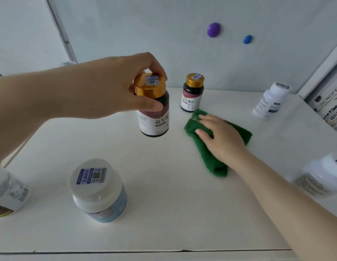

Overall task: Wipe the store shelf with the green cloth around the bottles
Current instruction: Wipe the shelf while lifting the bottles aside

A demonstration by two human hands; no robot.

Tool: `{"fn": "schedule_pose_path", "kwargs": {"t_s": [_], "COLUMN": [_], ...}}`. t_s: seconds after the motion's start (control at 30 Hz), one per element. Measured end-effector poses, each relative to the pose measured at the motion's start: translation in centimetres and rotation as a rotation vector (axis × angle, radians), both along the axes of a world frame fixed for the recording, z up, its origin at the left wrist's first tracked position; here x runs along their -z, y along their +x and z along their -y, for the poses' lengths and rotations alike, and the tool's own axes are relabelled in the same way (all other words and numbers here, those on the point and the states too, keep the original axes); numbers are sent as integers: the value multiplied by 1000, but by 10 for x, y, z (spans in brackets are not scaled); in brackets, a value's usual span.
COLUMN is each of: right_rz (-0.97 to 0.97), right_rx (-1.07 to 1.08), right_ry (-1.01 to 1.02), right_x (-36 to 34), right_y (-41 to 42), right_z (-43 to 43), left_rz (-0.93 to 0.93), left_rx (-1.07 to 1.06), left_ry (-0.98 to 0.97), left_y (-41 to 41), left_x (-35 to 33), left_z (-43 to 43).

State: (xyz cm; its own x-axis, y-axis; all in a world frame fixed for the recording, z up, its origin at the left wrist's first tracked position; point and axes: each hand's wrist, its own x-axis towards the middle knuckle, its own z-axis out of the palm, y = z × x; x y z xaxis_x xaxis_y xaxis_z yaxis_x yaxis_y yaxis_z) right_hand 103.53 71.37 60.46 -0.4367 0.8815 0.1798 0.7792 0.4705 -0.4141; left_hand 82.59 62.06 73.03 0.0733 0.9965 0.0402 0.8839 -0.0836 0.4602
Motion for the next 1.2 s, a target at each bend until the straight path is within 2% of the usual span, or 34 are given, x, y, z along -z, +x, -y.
{"fn": "schedule_pose_path", "kwargs": {"t_s": [0.13,0.23,0.3,0.4,0.47,0.57,0.67,0.77,0.87,1.03,1.1,1.13,1.2], "right_rz": [-147,-234,-353,-456,-406,-165,-103,-79,-127,-186,-343,-440,-550], "right_rx": [-421,-592,-531,-288,-175,-138,-196,-405,-575,-648,-543,-431,-145], "right_ry": [-119,-337,-402,-159,-57,-117,-152,-225,-314,-572,-594,-528,-256], "right_x": [-3,-11,-23,-31,-28,-10,-5,-5,-8,-17,-24,-28,-32], "right_y": [-3,11,13,-2,-20,-48,-70,-69,-37,34,47,50,55], "right_z": [65,94,86,46,19,-9,-11,12,50,104,105,101,79], "left_rz": [4,-13,-12,-14,-26,-44,-53,-38,-21,-2,-3,-4,-17], "left_rx": [-1,0,-1,-6,-10,-8,-12,-15,-5,31,51,61,77], "left_ry": [9,-5,3,10,6,18,33,32,22,22,24,26,30], "left_y": [-6,-10,-11,-13,-15,-16,-18,-17,-16,-7,-1,2,9], "left_x": [1,2,1,-1,-3,-4,-6,-6,-4,-3,-4,-5,-7], "left_z": [0,1,2,2,2,5,8,8,8,11,12,12,13]}}
